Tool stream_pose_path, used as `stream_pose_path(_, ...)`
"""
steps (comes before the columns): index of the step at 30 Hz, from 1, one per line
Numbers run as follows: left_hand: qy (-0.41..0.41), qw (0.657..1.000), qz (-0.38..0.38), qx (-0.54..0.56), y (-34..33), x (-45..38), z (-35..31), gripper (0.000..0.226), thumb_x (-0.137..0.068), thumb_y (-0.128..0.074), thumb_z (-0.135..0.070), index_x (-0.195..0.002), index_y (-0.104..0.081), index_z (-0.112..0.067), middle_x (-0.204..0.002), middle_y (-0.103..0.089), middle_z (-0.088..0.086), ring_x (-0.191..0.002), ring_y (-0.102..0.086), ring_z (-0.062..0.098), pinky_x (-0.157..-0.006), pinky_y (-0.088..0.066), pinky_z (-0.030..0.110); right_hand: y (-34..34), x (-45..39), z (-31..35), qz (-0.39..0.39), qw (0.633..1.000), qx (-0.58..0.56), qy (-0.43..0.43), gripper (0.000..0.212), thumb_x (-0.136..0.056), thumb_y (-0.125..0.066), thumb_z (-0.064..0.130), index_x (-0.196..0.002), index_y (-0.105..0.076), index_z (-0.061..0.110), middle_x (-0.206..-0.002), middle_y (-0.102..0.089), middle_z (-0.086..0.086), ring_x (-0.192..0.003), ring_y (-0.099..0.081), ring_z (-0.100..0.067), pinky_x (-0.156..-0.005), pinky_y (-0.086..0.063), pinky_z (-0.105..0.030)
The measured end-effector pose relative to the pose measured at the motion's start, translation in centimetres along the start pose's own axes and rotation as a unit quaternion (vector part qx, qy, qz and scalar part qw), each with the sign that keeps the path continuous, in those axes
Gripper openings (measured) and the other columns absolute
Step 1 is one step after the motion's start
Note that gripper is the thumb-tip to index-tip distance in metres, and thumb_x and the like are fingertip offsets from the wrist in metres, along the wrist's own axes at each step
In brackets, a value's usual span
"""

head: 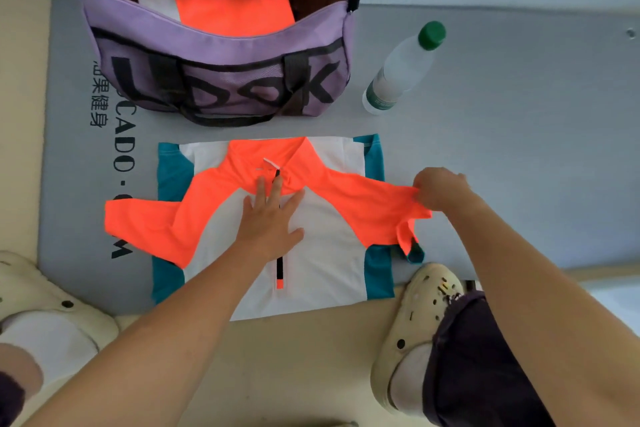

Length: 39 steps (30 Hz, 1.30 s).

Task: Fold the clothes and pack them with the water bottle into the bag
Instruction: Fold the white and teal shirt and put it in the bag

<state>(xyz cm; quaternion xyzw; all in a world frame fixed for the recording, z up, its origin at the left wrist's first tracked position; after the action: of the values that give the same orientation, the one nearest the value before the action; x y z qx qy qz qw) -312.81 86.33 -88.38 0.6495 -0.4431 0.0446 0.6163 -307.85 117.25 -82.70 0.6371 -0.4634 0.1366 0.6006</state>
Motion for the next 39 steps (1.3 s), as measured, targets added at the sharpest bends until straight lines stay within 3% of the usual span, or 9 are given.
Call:
stream_pose_path(5, 0.006, 1.0, -0.001, 0.001, 0.7, 0.5, -0.4, 0.076, -0.092, -0.049, -0.053, -0.155, -0.008, -0.038, -0.163, 0.017, 0.007, -0.149, 0.014, 0.036, -0.117, -0.015, 0.053, -2.2, 3.0, -0.9, -0.203, 0.948, -0.201, -0.14, 0.033, -0.087, -0.043, 0.003, -0.12, -0.049, 0.007, -0.12, -0.053, -0.017, -0.113, -0.051, -0.037, -0.09, -0.042, -0.044)
stream_pose_path(9, -0.015, 0.995, -0.103, 0.005, 0.7, 2.7, -1.8, 0.058, -0.091, -0.054, -0.04, -0.145, -0.042, -0.024, -0.152, -0.028, 0.013, -0.135, -0.03, 0.033, -0.1, -0.04, 0.045, -6.6, 5.9, 0.9, -0.161, 0.877, -0.424, -0.159, 0.016, -0.088, -0.047, 0.015, -0.093, -0.056, 0.002, -0.09, -0.061, -0.018, -0.085, -0.058, -0.036, -0.067, -0.043, -0.037)
stream_pose_path(11, -0.012, 0.994, -0.103, 0.018, -0.2, 3.7, -2.4, 0.053, -0.09, -0.055, -0.039, -0.14, -0.048, -0.021, -0.142, -0.038, 0.011, -0.126, -0.037, 0.032, -0.093, -0.043, 0.042, -9.3, 7.6, 2.4, -0.116, 0.858, -0.476, -0.152, 0.025, -0.089, -0.051, 0.028, -0.074, -0.051, 0.008, -0.069, -0.055, -0.008, -0.069, -0.052, -0.03, -0.055, -0.035, -0.033)
stream_pose_path(18, 0.005, 0.998, 0.04, 0.039, -2.9, 4.9, -2.9, 0.073, -0.09, -0.051, -0.053, -0.154, -0.019, -0.034, -0.163, 0.016, 0.008, -0.15, 0.014, 0.027, -0.114, -0.028, 0.043, -14.7, 9.5, 4.5, -0.057, 0.836, -0.536, -0.099, 0.03, -0.084, -0.073, 0.036, -0.086, -0.053, 0.015, -0.076, -0.056, 0.004, -0.068, -0.05, -0.011, -0.056, -0.035, -0.026)
stream_pose_path(26, 0.014, 0.996, 0.081, 0.044, -1.8, 5.2, -3.2, 0.077, -0.089, -0.053, -0.05, -0.154, -0.015, -0.038, -0.162, 0.022, 0.003, -0.149, 0.019, 0.023, -0.112, -0.033, 0.045, -14.4, 8.5, 2.2, 0.042, 0.936, -0.343, -0.069, 0.042, -0.086, -0.069, 0.029, -0.063, -0.039, 0.013, -0.06, -0.044, -0.001, -0.057, -0.044, -0.016, -0.053, -0.032, -0.031)
stream_pose_path(30, 0.02, 0.994, 0.09, 0.053, -1.3, 5.3, -3.1, 0.077, -0.089, -0.053, -0.048, -0.154, -0.013, -0.041, -0.162, 0.02, 0.001, -0.149, 0.019, 0.022, -0.111, -0.036, 0.045, -12.4, 7.9, 0.7, -0.055, 0.874, -0.469, -0.11, 0.039, -0.08, -0.074, 0.038, -0.073, -0.045, 0.012, -0.066, -0.049, -0.001, -0.061, -0.048, -0.018, -0.052, -0.033, -0.03)
stream_pose_path(33, 0.031, 0.994, 0.09, 0.061, -0.8, 5.1, -3.3, 0.078, -0.087, -0.053, -0.049, -0.154, -0.012, -0.044, -0.163, 0.015, 0.001, -0.15, 0.016, 0.021, -0.11, -0.037, 0.044, -10.7, 7.0, -0.7, -0.175, 0.799, -0.548, -0.176, 0.05, -0.078, -0.077, 0.038, -0.102, -0.05, 0.003, -0.1, -0.056, -0.009, -0.093, -0.056, -0.03, -0.071, -0.041, -0.034)
stream_pose_path(36, 0.041, 0.993, 0.095, 0.063, -0.3, 4.8, -3.7, 0.079, -0.086, -0.053, -0.051, -0.153, -0.01, -0.045, -0.163, 0.011, 0.002, -0.15, 0.013, 0.021, -0.108, -0.037, 0.044, -10.3, 5.2, -1.4, -0.144, 0.785, -0.562, -0.216, 0.07, -0.079, -0.077, 0.041, -0.125, -0.045, 0.0, -0.124, -0.054, -0.017, -0.115, -0.053, -0.033, -0.095, -0.044, -0.042)
stream_pose_path(39, 0.051, 0.991, 0.104, 0.069, -0.1, 4.7, -4.1, 0.079, -0.086, -0.051, -0.054, -0.152, -0.01, -0.046, -0.163, 0.009, 0.002, -0.15, 0.013, 0.023, -0.109, -0.035, 0.045, -10.4, 3.6, -1.2, -0.083, 0.781, -0.581, -0.214, 0.054, -0.079, -0.078, 0.036, -0.111, -0.05, 0.003, -0.112, -0.059, -0.015, -0.104, -0.058, -0.031, -0.092, -0.048, -0.044)
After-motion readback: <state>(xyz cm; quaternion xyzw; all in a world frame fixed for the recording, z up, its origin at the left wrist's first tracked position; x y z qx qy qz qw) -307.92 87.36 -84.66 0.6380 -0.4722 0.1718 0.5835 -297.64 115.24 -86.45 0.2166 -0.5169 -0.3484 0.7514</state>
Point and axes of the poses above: each hand's wrist, its own x-axis away from the middle knuckle, its own y-axis out of the back of the hand, z = x × y, the point moved 3 cm from there along -x, towards the middle knuckle
